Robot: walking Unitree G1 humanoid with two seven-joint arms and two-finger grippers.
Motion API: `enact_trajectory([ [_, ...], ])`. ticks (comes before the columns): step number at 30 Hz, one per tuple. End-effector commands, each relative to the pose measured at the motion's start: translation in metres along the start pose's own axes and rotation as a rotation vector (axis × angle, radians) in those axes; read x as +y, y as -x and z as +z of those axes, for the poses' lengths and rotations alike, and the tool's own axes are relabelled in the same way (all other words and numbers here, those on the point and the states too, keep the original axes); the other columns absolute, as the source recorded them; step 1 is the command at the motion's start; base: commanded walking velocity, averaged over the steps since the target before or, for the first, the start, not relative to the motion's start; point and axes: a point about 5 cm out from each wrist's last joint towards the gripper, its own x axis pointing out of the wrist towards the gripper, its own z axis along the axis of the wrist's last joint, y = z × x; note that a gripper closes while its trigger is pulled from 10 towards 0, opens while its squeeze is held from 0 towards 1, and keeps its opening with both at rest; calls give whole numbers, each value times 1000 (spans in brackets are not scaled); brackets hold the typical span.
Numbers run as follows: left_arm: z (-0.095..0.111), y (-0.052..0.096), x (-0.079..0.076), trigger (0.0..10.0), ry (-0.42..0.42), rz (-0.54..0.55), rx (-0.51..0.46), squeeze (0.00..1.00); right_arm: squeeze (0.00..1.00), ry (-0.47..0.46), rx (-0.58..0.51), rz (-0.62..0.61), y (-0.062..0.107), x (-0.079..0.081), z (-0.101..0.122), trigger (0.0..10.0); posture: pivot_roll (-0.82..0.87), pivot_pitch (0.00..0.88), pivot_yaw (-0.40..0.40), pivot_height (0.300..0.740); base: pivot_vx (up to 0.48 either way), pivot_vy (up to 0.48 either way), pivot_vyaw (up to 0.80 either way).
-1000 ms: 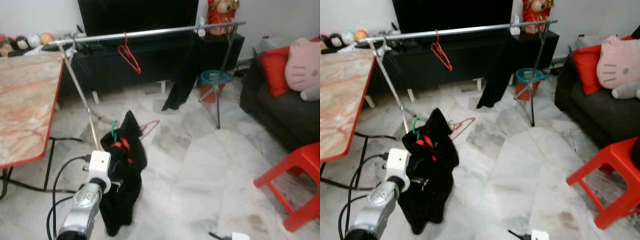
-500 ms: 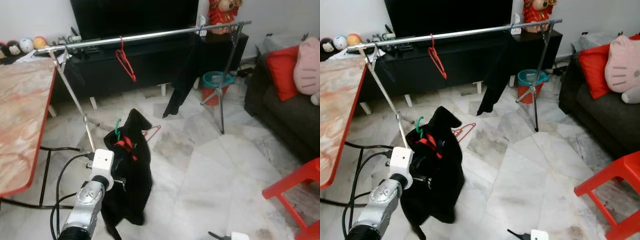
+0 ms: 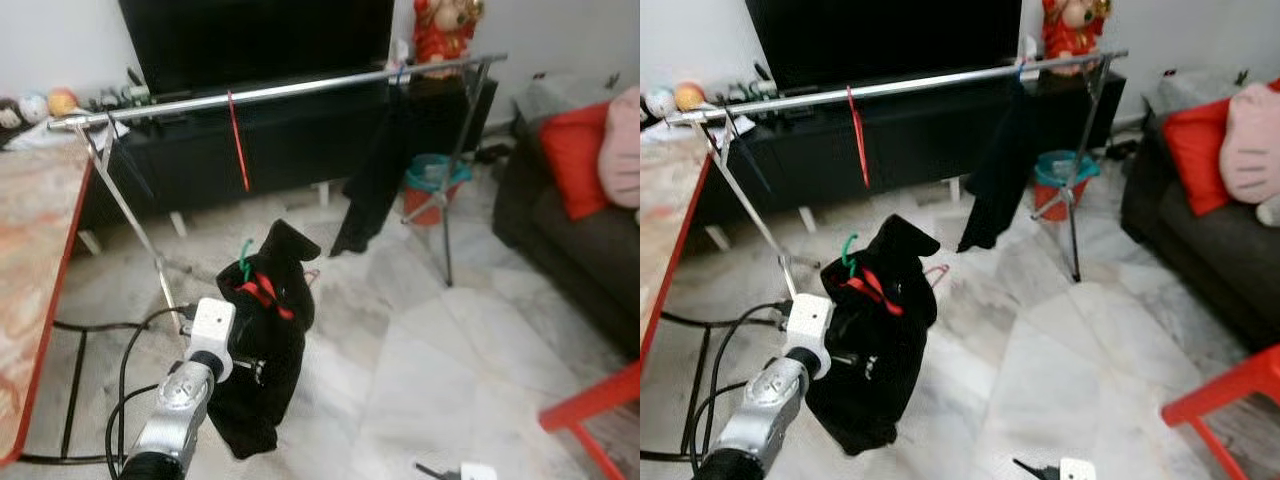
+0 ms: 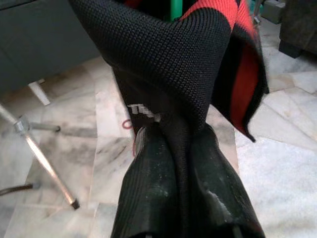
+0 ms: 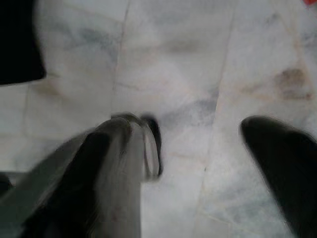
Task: Hang hanger
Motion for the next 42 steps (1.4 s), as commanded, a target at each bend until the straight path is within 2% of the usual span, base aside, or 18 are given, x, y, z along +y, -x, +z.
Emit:
enact_trajectory([
  [1, 10, -4, -5, 10000, -16, -22, -46, 0, 0, -7, 18, -24, 1, -7, -4, 10000, -135, 0, 32, 740, 345, 0, 0],
  [4, 11, -5, -5, 10000, -17, -25, -48, 0, 0, -21, 22, -26, 1, -7, -5, 10000, -137, 0, 34, 740, 347, 0, 0],
  [9, 11, -5, -6, 10000, -19, -29, -48, 0, 0, -24, 27, -29, 1, -6, -5, 10000, -136, 0, 35, 740, 349, 0, -800],
  [27, 13, -6, -7, 10000, -15, -23, -52, 0, 0, -3, 19, -2, 0, -6, -3, 10000, -131, 0, 29, 740, 349, 0, 0],
  [29, 13, -6, -8, 10000, -14, -23, -53, 0, 0, 17, 20, -1, 0, -6, -2, 10000, -131, 0, 29, 740, 351, 0, 800],
  [34, 13, -6, -8, 10000, -13, -24, -53, 0, 0, -7, 20, -8, 0, -6, -3, 10000, -132, 0, 28, 740, 350, 0, 800],
  [42, 12, -6, -10, 10000, -12, -33, -47, 0, 0, -11, 26, -11, 0, -6, -3, 10000, -133, 0, 28, 740, 350, 0, 0],
])
